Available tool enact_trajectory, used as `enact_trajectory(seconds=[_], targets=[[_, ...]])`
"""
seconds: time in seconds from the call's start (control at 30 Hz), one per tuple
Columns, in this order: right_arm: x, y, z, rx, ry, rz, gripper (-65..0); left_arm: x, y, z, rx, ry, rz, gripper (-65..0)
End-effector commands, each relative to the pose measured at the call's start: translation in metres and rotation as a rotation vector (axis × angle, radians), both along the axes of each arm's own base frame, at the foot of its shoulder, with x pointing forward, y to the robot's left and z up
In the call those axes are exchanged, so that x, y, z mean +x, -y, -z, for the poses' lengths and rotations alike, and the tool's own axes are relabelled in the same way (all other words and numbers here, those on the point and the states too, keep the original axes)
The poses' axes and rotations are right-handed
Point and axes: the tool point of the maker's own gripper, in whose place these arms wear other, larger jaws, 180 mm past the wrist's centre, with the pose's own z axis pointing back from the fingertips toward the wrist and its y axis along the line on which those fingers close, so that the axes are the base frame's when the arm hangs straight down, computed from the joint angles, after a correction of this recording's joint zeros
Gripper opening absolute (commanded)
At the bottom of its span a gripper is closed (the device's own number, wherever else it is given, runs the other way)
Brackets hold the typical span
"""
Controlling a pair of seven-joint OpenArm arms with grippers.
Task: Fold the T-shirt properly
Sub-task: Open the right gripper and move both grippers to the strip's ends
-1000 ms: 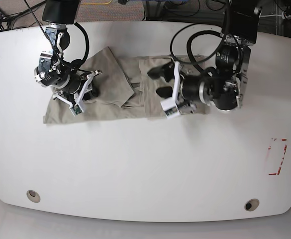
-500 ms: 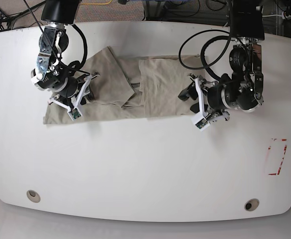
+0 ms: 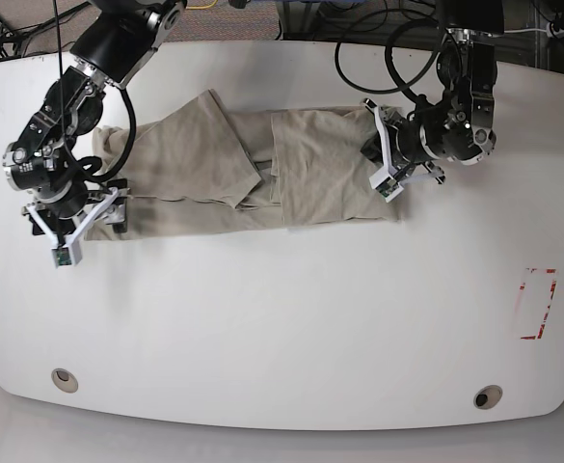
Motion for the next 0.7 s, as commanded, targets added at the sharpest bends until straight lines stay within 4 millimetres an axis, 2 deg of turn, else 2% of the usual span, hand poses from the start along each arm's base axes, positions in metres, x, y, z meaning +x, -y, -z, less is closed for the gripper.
enact_trajectory(seconds=[0.0, 0.1, 0.2, 0.43, 0.67], targets=[[0.01, 0.014, -0.024, -0.003, 0.067, 0.036, -0.6, 0.002, -0.005, 0.004, 0.01, -0.005, -0.002, -62.9], [0.01, 0.028, -0.034, 0.027, 0.09, 0.089, 0.0, -0.004, -0.01, 0.018, 0.015, -0.055, -0.013, -62.9], [0.005, 0.044, -0.035, 0.073, 0.09, 0.122, 0.0, -0.007, -0.018, 0.031, 0.035, -0.096, -0.025, -62.8], [0.003, 0.062, -0.016, 0.256, 0.086, 0.142, 0.0, 0.003, -0.036, 0.039, 0.06, -0.098, -0.041, -62.8], [-0.008, 0.075, 0.021, 0.428, 0.029, 0.2, 0.0, 0.011, -0.059, 0.035, 0.11, -0.079, -0.041, -62.8]])
